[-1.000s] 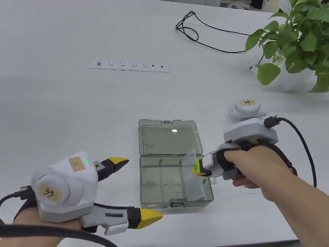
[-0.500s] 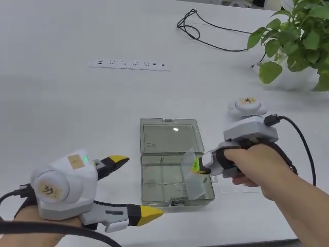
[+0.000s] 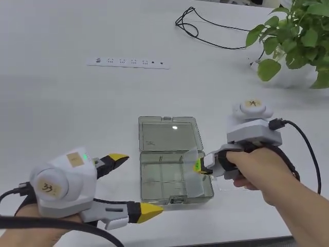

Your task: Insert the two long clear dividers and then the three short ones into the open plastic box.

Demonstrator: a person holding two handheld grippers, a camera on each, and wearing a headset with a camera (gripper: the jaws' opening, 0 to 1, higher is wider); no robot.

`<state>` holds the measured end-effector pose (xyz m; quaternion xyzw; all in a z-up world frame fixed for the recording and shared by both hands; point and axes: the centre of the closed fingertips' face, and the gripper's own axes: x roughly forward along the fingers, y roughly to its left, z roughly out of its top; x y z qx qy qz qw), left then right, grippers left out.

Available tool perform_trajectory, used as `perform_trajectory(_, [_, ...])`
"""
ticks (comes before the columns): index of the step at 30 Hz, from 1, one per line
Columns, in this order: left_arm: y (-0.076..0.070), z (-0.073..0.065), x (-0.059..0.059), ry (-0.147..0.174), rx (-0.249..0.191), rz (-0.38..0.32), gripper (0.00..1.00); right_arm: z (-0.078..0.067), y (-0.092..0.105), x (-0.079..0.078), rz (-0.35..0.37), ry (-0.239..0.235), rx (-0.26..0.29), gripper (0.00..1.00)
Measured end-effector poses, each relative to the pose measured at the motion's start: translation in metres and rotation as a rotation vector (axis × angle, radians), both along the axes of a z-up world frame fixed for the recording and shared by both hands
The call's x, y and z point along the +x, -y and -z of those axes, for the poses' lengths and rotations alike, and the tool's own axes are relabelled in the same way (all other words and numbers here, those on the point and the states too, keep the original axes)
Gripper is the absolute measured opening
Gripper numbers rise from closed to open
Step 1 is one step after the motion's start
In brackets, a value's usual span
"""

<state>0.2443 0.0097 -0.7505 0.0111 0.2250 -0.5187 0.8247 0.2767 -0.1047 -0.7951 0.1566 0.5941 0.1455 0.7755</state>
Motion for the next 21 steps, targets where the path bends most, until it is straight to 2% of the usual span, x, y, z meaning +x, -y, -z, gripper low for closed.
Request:
perform_trajectory(16, [-0.0005, 0.0014, -0.0021, -0.005, 0.001, -0.002, 0.84, 0.002, -0.0012, 0.0017, -0.01, 0.005, -0.01, 0.06])
perform_trajectory(21, [-0.0003, 0.0015, -0.0015, -0.005, 0.0, -0.002, 0.84, 0.0005, -0.0061, 0.0028, -0.049, 0.02, -0.028, 0.07])
